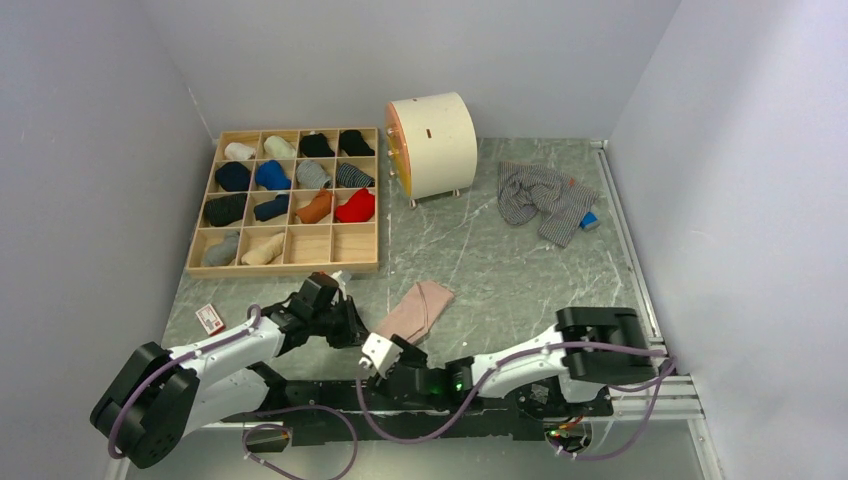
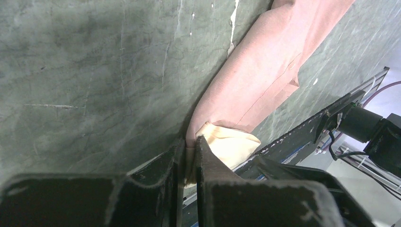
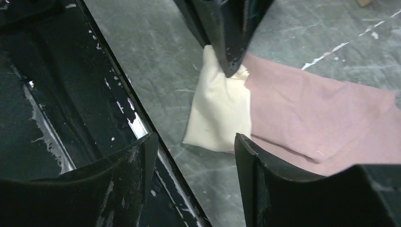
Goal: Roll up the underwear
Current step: Roll the underwear to the center of the board.
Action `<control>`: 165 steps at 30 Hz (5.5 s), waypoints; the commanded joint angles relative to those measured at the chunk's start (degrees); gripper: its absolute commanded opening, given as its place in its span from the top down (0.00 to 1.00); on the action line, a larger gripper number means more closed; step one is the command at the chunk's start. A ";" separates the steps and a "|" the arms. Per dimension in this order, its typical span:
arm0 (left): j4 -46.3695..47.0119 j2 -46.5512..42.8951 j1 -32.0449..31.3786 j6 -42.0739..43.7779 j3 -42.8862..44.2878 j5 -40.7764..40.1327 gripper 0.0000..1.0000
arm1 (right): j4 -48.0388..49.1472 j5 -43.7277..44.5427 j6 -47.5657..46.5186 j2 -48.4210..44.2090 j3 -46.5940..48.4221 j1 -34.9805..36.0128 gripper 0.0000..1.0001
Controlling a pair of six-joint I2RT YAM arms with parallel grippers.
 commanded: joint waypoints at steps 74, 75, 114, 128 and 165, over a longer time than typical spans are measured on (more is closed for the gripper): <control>-7.80 -2.26 3.66 4.92 -0.98 0.04 0.42 | 45.10 -30.62 33.38 11.29 -17.72 -18.96 0.99; -8.37 -2.89 3.66 4.84 -1.00 -0.18 0.38 | 44.40 -30.61 33.54 11.23 -17.56 -19.08 0.99; -6.58 -1.74 -1.09 -1.45 -1.05 -2.18 0.95 | 13.05 -15.46 6.37 -5.05 -8.97 -12.76 0.51; -6.59 0.34 -1.08 -1.85 -0.20 0.78 0.95 | 7.38 -3.82 -4.67 10.13 0.64 -4.21 0.48; -10.49 -8.33 2.97 0.25 4.21 -2.47 0.11 | 43.29 -41.93 33.80 7.63 -18.66 -21.87 1.00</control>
